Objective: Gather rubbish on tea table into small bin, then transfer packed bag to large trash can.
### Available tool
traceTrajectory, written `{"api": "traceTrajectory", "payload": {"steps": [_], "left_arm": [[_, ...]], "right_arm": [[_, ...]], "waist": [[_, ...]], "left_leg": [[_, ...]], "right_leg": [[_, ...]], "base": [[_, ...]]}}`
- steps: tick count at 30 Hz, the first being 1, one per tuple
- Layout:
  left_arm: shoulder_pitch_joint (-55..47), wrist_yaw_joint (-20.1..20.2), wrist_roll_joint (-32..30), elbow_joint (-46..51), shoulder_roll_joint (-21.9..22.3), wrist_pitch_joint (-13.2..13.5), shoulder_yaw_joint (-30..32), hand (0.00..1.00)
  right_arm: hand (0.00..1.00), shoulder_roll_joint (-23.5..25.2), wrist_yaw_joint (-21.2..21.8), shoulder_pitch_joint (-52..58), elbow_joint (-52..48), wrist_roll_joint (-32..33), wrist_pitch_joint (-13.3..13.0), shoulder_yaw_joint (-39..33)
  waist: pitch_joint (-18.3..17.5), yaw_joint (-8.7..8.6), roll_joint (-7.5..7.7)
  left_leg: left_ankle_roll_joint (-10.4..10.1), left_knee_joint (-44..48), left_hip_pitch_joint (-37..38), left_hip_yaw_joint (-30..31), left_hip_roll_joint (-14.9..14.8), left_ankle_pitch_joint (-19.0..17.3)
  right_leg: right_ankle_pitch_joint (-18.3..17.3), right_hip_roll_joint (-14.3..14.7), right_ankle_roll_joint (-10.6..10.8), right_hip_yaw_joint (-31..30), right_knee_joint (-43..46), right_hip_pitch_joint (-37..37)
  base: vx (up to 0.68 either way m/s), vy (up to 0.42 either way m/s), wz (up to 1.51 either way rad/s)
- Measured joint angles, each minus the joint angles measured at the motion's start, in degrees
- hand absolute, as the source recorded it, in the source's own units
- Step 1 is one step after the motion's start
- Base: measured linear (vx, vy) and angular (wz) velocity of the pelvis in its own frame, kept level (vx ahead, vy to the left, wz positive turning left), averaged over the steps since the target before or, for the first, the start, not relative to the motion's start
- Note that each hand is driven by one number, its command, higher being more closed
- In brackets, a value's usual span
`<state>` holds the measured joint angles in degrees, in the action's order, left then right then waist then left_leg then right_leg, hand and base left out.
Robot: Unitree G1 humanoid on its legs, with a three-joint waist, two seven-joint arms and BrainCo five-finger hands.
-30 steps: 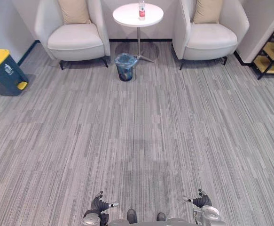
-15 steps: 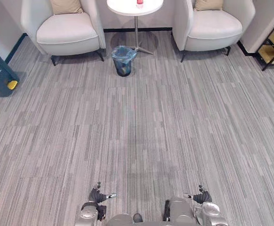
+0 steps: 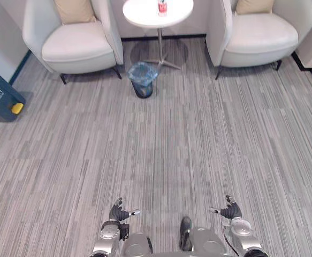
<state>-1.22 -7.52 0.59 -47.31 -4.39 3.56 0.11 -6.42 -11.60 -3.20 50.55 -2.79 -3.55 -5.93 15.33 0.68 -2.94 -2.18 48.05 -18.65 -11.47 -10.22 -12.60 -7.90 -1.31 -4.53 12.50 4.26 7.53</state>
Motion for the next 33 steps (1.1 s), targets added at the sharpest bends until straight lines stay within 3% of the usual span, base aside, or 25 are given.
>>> {"api": "traceTrajectory", "payload": {"steps": [1, 2, 3, 4, 5, 7, 9, 12, 14, 15, 16, 19, 21, 22, 23, 24, 26, 27, 28, 29, 30, 31, 33], "left_arm": [[0.0, -0.1, 0.0, 0.1, 0.2, 0.0, 0.0, 0.0], [-0.1, -0.1, 0.1, 0.0, 0.6, 0.0, 0.0, 0.0], [-0.2, -0.1, 0.1, 0.0, 1.0, 0.1, 0.0, 0.0], [-0.7, -0.2, 0.5, -0.2, 1.4, 0.1, 0.1, 0.0], [-1.3, -0.2, 0.8, -0.5, 1.1, 0.0, 0.1, 0.0], [-0.7, -0.1, 1.0, -0.6, 0.9, 0.0, 0.1, 0.0], [-0.8, -0.1, 1.0, -0.7, 1.4, 0.0, 0.0, 0.0], [-1.5, -0.1, 1.0, -1.4, 0.4, -0.1, -0.8, 0.0], [-1.5, -0.2, 1.1, -2.0, -0.4, -0.3, -2.0, 0.0], [-1.3, -0.2, 1.1, -2.9, -0.7, -0.4, -2.1, 0.0], [-1.3, -0.2, 1.1, -3.1, -0.9, -0.5, -2.2, 0.0], [-0.3, -0.3, 1.2, -3.2, -0.8, -0.5, -2.2, 0.0], [0.3, -0.4, 1.2, -3.7, -0.8, -0.4, -2.3, 0.0], [0.3, -0.4, 1.2, -4.0, -1.2, -0.4, -2.3, 0.0], [0.1, -0.4, 1.2, -4.6, -1.3, -0.3, -2.2, 0.0], [0.4, -0.6, 1.2, -5.6, -0.4, -0.5, -1.9, 0.0], [0.8, -0.3, 1.2, -5.7, 0.5, -0.4, -1.8, 0.0], [1.1, -0.2, 1.2, -5.7, 0.9, -0.4, -1.6, 0.0], [1.0, -0.1, 1.2, -5.7, 1.5, -0.4, -0.9, 0.0], [0.8, 0.0, 1.2, -5.6, 1.8, -0.4, -0.2, 0.0], [0.5, 0.0, 1.4, -5.3, 2.0, -0.5, 0.5, 0.0], [0.2, 0.0, 1.6, -4.8, 1.9, -0.4, 0.5, 0.0], [0.2, 0.1, 1.6, -3.9, 2.1, -0.4, 0.5, 0.0]], "right_arm": [[0.0, 0.1, -0.4, 0.2, 0.1, 0.0, 0.0, -0.3], [0.0, -0.3, -0.7, 0.3, 0.2, 0.0, 0.0, -0.3], [0.0, -0.8, -0.7, 0.4, 0.3, 0.0, 0.0, -0.3], [0.0, -1.5, -0.7, 0.3, 0.8, 0.0, 0.1, -0.3], [0.0, -0.7, -0.7, 0.3, 1.4, 0.1, 0.2, -0.1], [0.0, 0.6, -0.6, 0.7, 2.5, 0.0, 0.3, 0.0], [0.0, 0.5, -0.6, 0.9, 2.6, 0.0, 0.5, -0.2], [0.0, 0.8, 0.4, 1.3, 2.7, -0.2, 0.4, -0.1], [0.0, 0.8, 0.8, 1.6, 3.4, -0.2, 0.3, -0.1], [0.0, 0.9, 0.8, 1.4, 4.5, -0.2, 0.4, 0.0], [0.0, 0.8, 0.8, 1.7, 4.8, -0.2, 0.4, 0.0], [0.0, 0.1, 1.2, 2.4, 4.2, 0.0, -0.1, -0.3], [0.0, -0.8, 1.6, 1.8, 4.2, -0.1, -0.1, -0.3], [0.0, -0.6, 1.6, 2.7, 4.3, -0.1, -0.1, -0.2], [0.0, -0.2, 1.8, 4.0, 4.5, 0.1, -0.1, -0.4], [0.0, -0.9, 1.7, 3.1, 5.1, -0.1, 0.1, -0.9], [0.0, -1.5, 1.7, 2.4, 5.4, -0.1, 0.0, -1.0], [0.0, -1.5, 1.7, 2.3, 5.5, 0.0, 0.0, -0.9], [0.0, -1.0, 1.7, 2.5, 6.6, 0.0, 0.3, -0.5], [0.0, -0.6, 1.7, 2.6, 6.6, 0.0, 0.3, -0.3], [0.0, -0.3, 1.7, 3.3, 6.6, 0.3, 0.3, -0.2], [0.0, 0.4, 1.7, 3.2, 6.6, 0.5, 0.2, -0.1], [0.0, 0.5, 1.7, 2.5, 6.6, 0.6, 0.2, -0.2]], "waist": [[0.2, 0.39, 0.59], [0.0, 0.28, 0.24], [-0.2, 0.33, -0.46], [-0.5, 0.59, -1.79], [-0.9, 0.62, -1.19], [-1.8, 0.98, 2.15], [-1.8, 2.15, 2.08], [-1.9, 1.47, 2.32], [-1.9, 0.8, 2.23], [-1.9, 0.14, 1.87], [-2.0, -0.15, 1.43], [-1.7, -0.94, 0.14], [-1.6, -1.84, -0.55], [-2.3, -1.97, 0.76], [-3.0, -2.4, 2.07], [-3.1, -2.04, 0.13], [-3.6, -2.88, -0.88], [-3.4, -2.88, -1.21], [-3.2, -2.51, -1.55], [-3.0, -2.32, -1.48], [-2.5, -1.87, -1.11], [-2.4, -1.15, -0.58], [-2.3, 0.06, -0.19]], "left_leg": [[-0.4, -9.8, -1.0, 0.4, 2.8, 0.4], [-2.4, -21.0, -1.3, 1.0, 4.9, 2.7], [-2.7, -26.5, -1.2, 1.7, 5.4, 4.6], [-0.5, -30.5, -1.3, 3.5, 5.1, 10.9], [2.8, -28.2, -1.4, 3.3, 6.4, 11.5], [4.1, -22.7, -2.9, 1.0, 8.9, 5.0], [5.2, -21.3, -1.1, -0.4, 9.2, 1.7], [6.5, -24.6, 7.7, -2.0, 11.4, -1.5], [6.9, -28.3, 13.6, -1.9, 12.3, -2.3], [6.9, -30.8, 17.2, -1.1, 12.4, -2.2], [6.8, -32.6, 20.3, -0.7, 11.8, -2.1], [5.6, -33.4, 24.8, 0.4, 9.0, -1.4], [3.7, -35.2, 28.1, 1.4, 7.0, -0.3], [1.4, -36.6, 30.2, 2.3, 7.3, -0.1], [-1.2, -36.8, 32.6, 3.9, 7.4, -1.8], [-1.9, -36.4, 33.2, 4.1, 5.4, -2.3], [-5.8, -25.9, 28.8, 5.7, 2.2, 0.5], [-5.6, -20.1, 26.5, 6.7, 1.2, 2.2], [-5.9, -7.6, 22.0, 8.3, -0.7, 5.7], [-5.8, -1.2, 19.9, 8.7, -1.8, 5.4], [-4.4, 8.7, 16.3, 7.8, -3.6, 4.5], [-3.3, 13.6, 12.6, 6.4, -4.4, 3.8], [-2.1, 13.2, 6.4, 4.2, -4.5, 3.0]], "right_leg": [[-0.9, -1.7, 1.4, -0.4, -0.8, 1.9], [-2.2, -2.4, 3.1, -0.7, -1.4, 3.3], [-3.0, -2.2, 3.9, -1.1, -1.6, 3.5], [-5.1, -1.7, 5.4, -2.3, -1.5, 4.7], [-6.4, -2.7, 6.2, -3.3, -1.1, 5.4], [-8.4, -6.8, 7.8, -4.9, 3.3, 4.2], [-8.7, -8.1, 8.2, -8.1, 12.4, 1.0], [-7.1, -9.6, 16.6, -13.2, 40.2, -8.6], [-8.1, -10.0, 14.8, -10.6, 50.4, -14.2], [-9.7, -9.8, 11.9, -6.7, 51.7, -17.1], [-11.1, -9.5, 9.4, -2.7, 49.8, -19.3], [-12.0, -7.1, 7.3, 2.5, 38.3, -24.6], [-6.9, -4.6, 6.3, 3.3, 24.9, -26.6], [2.1, -4.0, 4.9, 2.5, 14.6, -26.4], [11.4, -4.2, -0.3, 1.2, 12.9, -26.8], [10.8, -2.6, -0.1, 2.1, 15.7, -27.2], [5.2, -0.4, -1.6, 3.1, 16.1, -25.5], [4.5, 0.5, -1.7, 3.3, 15.2, -24.0], [3.8, 2.3, -2.3, 3.5, 12.0, -19.2], [3.5, 3.2, -2.8, 3.5, 10.2, -16.3], [3.2, 4.5, -3.2, 3.1, 6.8, -10.7], [2.9, 5.1, -3.5, 2.3, 3.9, -6.5], [2.9, 5.4, -3.3, 1.1, 0.4, -2.5]], "base": [[0.42, 0.167, -0.22], [0.43, 0.187, -0.2], [0.44, 0.248, -0.33], [0.47, 0.3, -0.42], [0.58, 0.337, -0.34], [0.57, 0.251, -0.17], [0.49, 0.244, -0.4], [0.49, 0.189, -0.19], [0.48, 0.089, 0.06], [0.48, 0.018, 0.16], [0.48, -0.007, 0.17], [0.5, -0.106, 0.18], [0.51, -0.16, 0.35], [0.56, -0.212, 0.48], [0.59, -0.241, 0.29], [0.7, -0.301, 0.16], [0.65, -0.313, -0.01], [0.51, -0.261, 0.02], [0.41, -0.189, 0.01], [0.49, -0.206, -0.11], [0.44, -0.188, -0.19], [0.41, -0.179, -0.24], [0.36, -0.132, -0.29]]}}
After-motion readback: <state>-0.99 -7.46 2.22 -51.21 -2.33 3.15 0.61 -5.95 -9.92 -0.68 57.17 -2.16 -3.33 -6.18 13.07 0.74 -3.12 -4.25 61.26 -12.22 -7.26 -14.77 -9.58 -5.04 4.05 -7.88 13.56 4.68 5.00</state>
